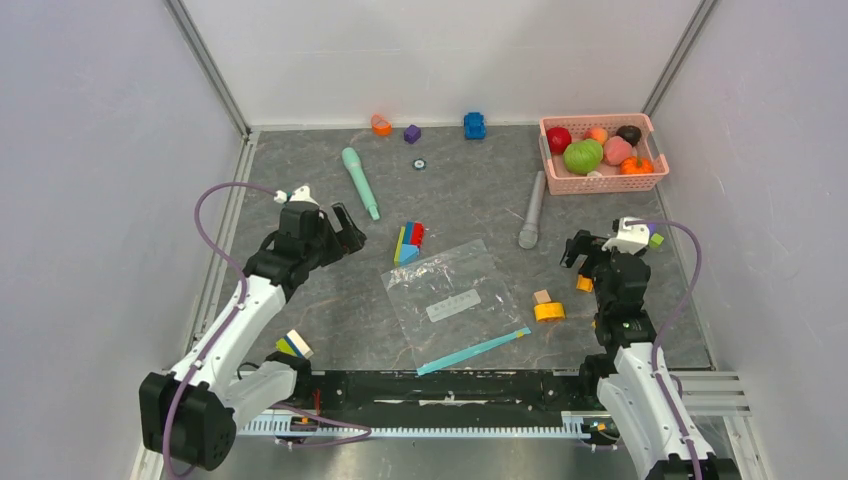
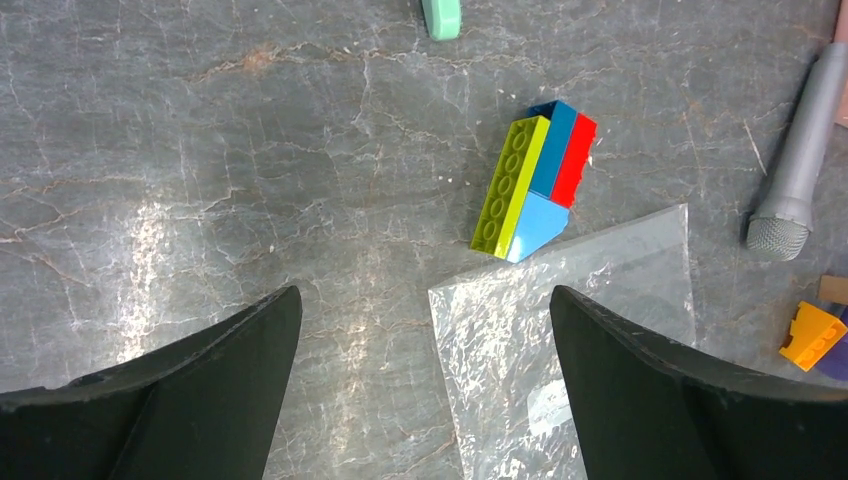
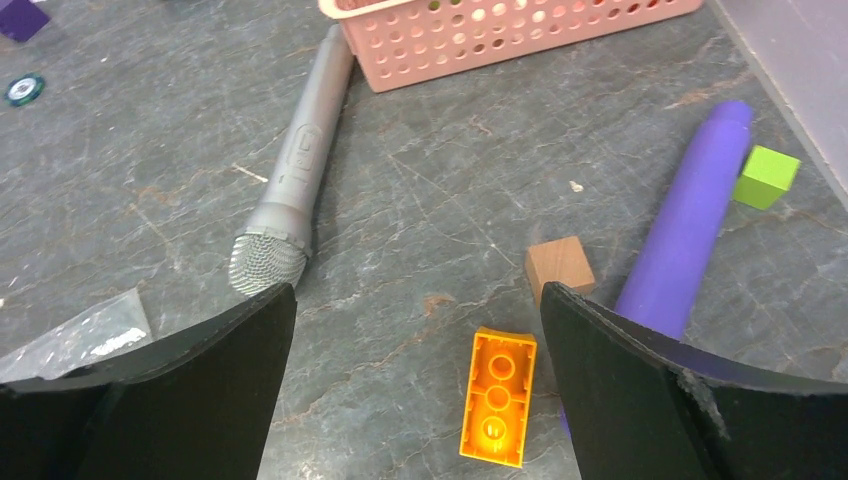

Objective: Place the food in the zip-top bag and seal the zipper
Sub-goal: Pick up the zipper food storage bag at the center of the board.

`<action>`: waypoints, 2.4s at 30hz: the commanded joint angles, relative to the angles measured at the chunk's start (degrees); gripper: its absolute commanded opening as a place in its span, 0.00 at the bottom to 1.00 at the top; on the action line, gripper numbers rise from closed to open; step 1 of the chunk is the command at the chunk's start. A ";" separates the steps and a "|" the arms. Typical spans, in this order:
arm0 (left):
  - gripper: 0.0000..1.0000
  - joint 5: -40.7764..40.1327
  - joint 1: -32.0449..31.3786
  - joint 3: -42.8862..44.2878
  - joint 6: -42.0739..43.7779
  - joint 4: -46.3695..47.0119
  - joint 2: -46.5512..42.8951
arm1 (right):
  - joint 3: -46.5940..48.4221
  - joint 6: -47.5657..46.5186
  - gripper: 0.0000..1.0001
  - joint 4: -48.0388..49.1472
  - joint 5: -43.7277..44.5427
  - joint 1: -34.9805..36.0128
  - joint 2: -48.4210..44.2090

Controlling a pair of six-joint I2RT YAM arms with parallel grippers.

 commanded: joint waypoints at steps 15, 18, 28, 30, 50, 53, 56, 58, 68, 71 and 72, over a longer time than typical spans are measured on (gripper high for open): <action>1.00 2.63 -11.03 4.72 3.39 -1.76 1.79 | 0.91 -1.82 0.98 3.07 -8.77 0.10 -1.84; 1.00 2.63 -18.91 5.80 6.69 -2.32 2.95 | 1.86 0.84 0.98 0.17 -7.31 0.09 -1.05; 1.00 1.25 -48.77 10.24 16.04 -2.26 17.41 | 3.75 0.10 0.98 -5.25 -8.07 0.12 3.27; 1.00 0.92 -52.83 12.04 18.41 -3.20 20.77 | 3.79 -0.12 0.98 -5.28 -8.76 0.11 3.58; 0.98 -6.18 -60.64 20.32 25.01 -5.41 39.84 | 2.58 -1.19 0.98 -5.22 -11.15 0.09 -1.33; 0.93 -5.80 -60.66 20.10 24.53 -5.34 40.65 | 2.46 -1.22 0.98 -5.21 -11.13 0.13 -1.43; 0.78 -5.89 -60.65 20.44 24.01 -5.20 41.34 | 2.46 -1.29 0.98 -5.14 -10.91 0.14 -1.25; 0.59 -6.37 -60.69 20.71 23.61 -4.90 41.19 | 2.48 -1.29 0.98 -5.14 -10.86 0.09 -1.18; 0.02 -19.28 -60.65 18.88 16.29 -0.85 34.02 | 2.40 -0.84 0.98 -5.15 -10.97 0.09 -1.69; 0.02 -23.07 -60.68 19.09 14.03 -1.79 30.53 | 2.55 -0.38 0.98 -5.15 -11.06 0.13 -1.79; 0.02 -23.81 -60.69 19.13 13.37 -1.94 29.00 | 2.67 -0.25 0.98 -5.06 -11.06 0.13 -1.82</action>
